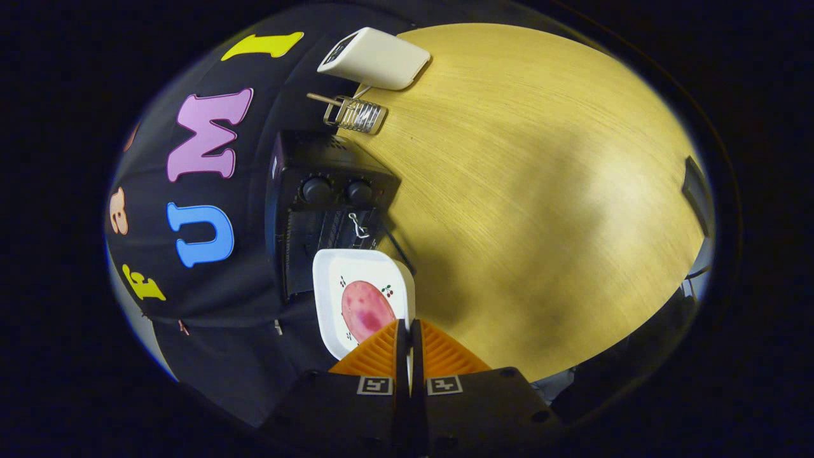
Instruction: Open the toaster oven, put the food inside, and close the toaster oven door.
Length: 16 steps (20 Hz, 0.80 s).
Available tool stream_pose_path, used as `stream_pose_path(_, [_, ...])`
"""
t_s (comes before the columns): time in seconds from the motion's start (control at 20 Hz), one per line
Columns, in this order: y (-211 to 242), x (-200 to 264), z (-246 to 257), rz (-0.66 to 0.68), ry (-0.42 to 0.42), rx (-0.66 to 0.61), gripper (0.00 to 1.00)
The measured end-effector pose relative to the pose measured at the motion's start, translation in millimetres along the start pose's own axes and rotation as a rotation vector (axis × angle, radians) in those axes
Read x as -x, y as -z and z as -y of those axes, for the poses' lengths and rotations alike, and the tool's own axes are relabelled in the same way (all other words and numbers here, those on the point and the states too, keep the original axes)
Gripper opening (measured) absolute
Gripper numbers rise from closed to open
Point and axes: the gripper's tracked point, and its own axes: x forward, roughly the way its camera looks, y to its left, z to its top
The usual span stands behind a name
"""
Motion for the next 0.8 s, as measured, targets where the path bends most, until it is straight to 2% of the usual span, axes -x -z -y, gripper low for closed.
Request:
stream_pose_path(0.2, [21.6, -26.8, -30.6, 0.086, -0.023, -0.085, 0.05])
stream_pose_path(0.45, [42.1, -68.9, -53.1, 0.167, -0.012, -0.191, 0.05])
stream_pose_path(0.55, [46.0, -83.8, -64.8, 0.206, -0.026, -0.238, 0.05])
stream_pose_path(0.8, [38.1, -128.0, -85.6, 0.297, 0.001, -0.357, 0.05])
